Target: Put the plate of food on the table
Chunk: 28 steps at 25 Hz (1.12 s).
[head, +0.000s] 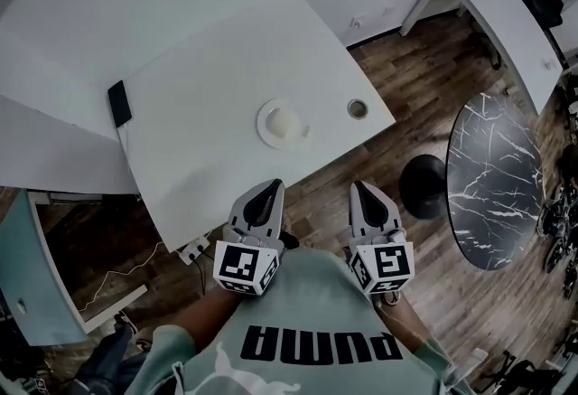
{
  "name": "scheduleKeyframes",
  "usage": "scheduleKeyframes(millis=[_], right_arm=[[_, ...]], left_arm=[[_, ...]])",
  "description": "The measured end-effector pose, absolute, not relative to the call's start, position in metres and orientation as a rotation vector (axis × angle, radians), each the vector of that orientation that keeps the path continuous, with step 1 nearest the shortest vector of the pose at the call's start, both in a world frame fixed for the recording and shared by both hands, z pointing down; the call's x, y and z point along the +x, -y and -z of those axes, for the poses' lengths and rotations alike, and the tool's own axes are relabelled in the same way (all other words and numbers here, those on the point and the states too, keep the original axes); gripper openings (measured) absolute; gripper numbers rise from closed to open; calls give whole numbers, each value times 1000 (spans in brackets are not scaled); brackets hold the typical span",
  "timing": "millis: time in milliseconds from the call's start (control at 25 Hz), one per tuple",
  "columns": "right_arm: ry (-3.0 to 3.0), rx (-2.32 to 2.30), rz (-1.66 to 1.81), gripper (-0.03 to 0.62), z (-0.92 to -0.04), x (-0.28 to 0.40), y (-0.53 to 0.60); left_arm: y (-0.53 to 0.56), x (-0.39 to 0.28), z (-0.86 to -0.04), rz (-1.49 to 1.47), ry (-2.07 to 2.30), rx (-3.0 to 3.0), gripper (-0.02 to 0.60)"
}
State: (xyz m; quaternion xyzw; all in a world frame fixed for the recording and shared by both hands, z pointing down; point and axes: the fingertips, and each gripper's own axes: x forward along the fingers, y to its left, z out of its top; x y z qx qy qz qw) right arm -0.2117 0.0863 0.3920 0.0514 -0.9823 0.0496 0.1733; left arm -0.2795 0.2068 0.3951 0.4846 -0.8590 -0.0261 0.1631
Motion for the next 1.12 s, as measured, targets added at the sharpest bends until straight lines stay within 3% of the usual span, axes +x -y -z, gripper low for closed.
scheduleKeyframes(millis=[1120], right_arm=[[2735,70,-122,8,-416,-308,-79]], left_arm=[[-226,-371,-417,162,2449,1251,6]])
